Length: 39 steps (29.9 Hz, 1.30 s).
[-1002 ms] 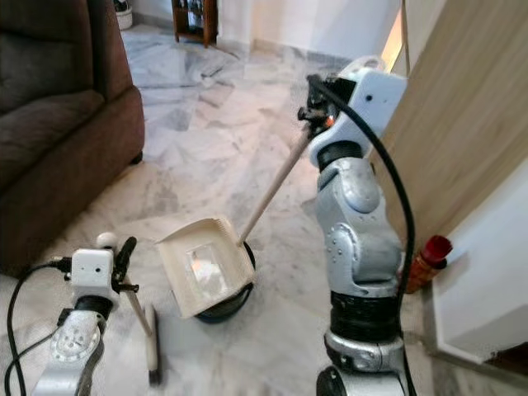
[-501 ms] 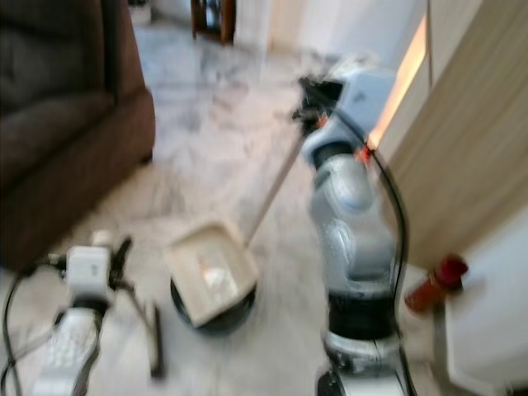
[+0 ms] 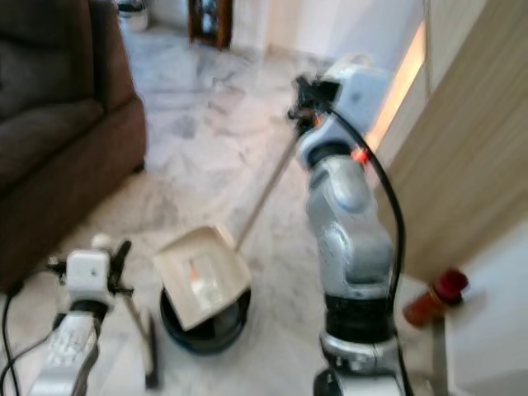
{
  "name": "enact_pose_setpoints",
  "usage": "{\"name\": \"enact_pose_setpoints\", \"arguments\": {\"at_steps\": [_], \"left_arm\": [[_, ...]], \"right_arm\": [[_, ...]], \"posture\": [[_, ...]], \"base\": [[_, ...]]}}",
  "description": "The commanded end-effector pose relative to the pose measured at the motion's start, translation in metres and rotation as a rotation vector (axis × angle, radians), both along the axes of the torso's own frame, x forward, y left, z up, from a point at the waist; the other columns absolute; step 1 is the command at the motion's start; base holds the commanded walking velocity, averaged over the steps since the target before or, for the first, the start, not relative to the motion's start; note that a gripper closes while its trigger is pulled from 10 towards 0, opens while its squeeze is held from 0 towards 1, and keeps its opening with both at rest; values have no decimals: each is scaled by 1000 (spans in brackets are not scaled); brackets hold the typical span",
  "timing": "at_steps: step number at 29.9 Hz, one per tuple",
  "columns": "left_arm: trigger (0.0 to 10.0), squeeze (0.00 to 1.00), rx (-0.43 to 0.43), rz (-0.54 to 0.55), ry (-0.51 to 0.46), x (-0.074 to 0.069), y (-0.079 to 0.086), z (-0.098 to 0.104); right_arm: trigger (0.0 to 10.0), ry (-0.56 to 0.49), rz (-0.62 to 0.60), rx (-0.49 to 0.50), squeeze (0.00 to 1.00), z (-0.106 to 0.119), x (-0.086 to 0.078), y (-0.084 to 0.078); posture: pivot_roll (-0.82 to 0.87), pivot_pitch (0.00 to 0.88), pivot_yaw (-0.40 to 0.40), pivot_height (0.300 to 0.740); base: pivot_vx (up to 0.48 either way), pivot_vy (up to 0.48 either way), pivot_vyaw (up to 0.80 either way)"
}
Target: Sweep floor
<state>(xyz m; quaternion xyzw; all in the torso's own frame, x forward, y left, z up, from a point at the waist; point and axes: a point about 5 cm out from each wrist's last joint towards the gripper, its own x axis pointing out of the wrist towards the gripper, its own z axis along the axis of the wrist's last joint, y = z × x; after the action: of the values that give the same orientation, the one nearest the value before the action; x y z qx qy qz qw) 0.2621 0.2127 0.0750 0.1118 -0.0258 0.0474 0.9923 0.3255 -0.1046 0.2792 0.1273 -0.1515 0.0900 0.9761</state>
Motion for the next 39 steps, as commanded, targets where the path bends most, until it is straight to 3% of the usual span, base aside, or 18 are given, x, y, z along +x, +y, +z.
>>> {"name": "enact_pose_setpoints", "arguments": {"at_steps": [1,29,39], "left_arm": [[10000,0,-6,-12,-38,3,-6,6],[10000,0,-6,-25,-42,2,-8,6],[10000,0,-2,-28,-44,3,-8,7]], "right_arm": [[10000,-81,-16,35,0,16,-6,-7],[10000,-251,-25,-23,0,19,-22,10],[10000,-323,24,-168,0,5,-33,28]], "posture": [[37,59,-68,740],[37,69,-69,740],[37,75,-67,740]], "base": [[0,0,0],[0,0,0],[0,0,0]]}}
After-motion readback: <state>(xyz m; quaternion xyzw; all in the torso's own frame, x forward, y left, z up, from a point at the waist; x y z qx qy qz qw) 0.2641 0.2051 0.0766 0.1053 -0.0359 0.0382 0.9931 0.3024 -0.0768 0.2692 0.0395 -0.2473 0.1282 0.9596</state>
